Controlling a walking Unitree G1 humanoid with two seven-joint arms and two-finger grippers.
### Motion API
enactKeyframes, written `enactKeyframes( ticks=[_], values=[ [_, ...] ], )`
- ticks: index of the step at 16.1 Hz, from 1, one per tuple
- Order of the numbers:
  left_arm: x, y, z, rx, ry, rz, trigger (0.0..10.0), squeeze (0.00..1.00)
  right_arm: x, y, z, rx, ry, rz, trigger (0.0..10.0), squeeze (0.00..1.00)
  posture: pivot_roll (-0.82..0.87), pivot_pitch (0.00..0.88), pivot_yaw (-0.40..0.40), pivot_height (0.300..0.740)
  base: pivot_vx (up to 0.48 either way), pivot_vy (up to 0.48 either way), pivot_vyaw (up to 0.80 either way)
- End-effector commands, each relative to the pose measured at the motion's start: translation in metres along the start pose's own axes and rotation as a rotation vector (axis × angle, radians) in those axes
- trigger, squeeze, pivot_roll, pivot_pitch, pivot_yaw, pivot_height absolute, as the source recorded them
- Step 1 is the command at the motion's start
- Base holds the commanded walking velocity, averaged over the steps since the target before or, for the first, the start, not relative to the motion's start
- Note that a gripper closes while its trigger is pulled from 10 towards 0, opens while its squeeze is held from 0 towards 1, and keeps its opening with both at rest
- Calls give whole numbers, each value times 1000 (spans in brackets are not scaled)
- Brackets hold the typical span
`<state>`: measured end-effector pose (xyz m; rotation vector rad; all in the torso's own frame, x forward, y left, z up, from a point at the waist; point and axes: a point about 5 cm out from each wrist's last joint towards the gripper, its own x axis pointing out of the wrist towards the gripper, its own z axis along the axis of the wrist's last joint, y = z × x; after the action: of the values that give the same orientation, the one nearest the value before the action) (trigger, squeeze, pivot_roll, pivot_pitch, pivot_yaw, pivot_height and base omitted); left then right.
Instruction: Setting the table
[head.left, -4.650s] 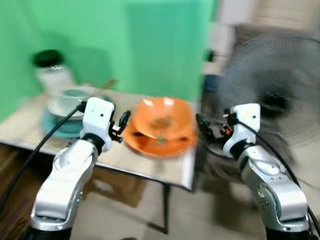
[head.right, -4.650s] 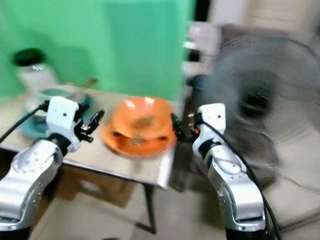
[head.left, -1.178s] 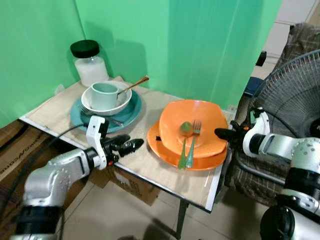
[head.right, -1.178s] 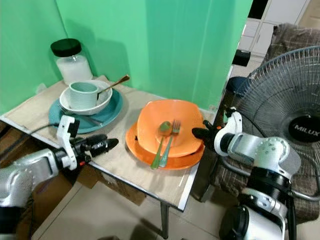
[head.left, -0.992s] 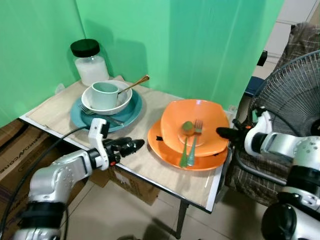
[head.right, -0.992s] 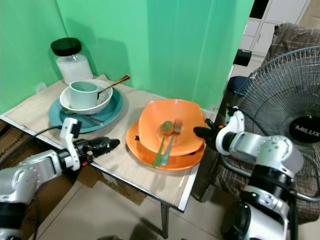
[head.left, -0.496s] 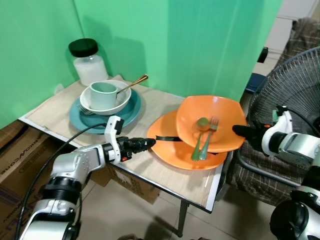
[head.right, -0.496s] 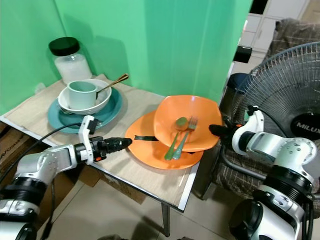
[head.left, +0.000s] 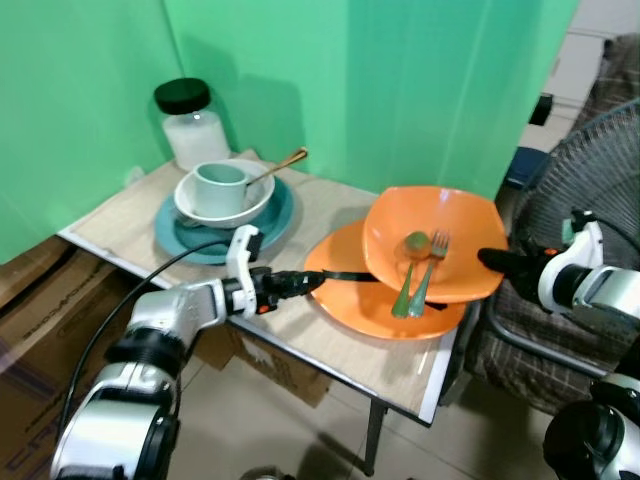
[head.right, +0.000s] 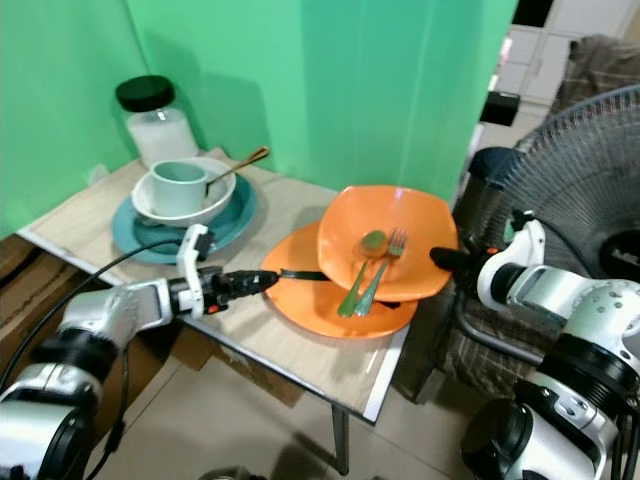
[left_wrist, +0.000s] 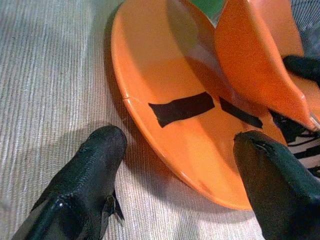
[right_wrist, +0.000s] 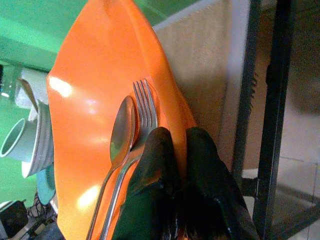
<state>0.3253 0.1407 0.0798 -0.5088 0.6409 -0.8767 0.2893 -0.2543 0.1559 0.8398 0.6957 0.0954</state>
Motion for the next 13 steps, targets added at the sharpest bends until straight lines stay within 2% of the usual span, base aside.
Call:
enactKeyframes(
  ticks=[1,6,13],
  values=[
    [5,1,-7,-1,46,5,0,0,-3,7,3,-12,-18,35,0,0,-31,0,77,740,0,0,0],
    [12,-4,-8,-8,47,-58,0,0,-3,7,1,-7,-14,35,0,0,-30,0,79,740,0,0,0],
    [13,-7,0,5,29,-116,0,0,-3,8,0,-6,-16,36,0,0,-29,0,80,740,0,0,0]
  ],
)
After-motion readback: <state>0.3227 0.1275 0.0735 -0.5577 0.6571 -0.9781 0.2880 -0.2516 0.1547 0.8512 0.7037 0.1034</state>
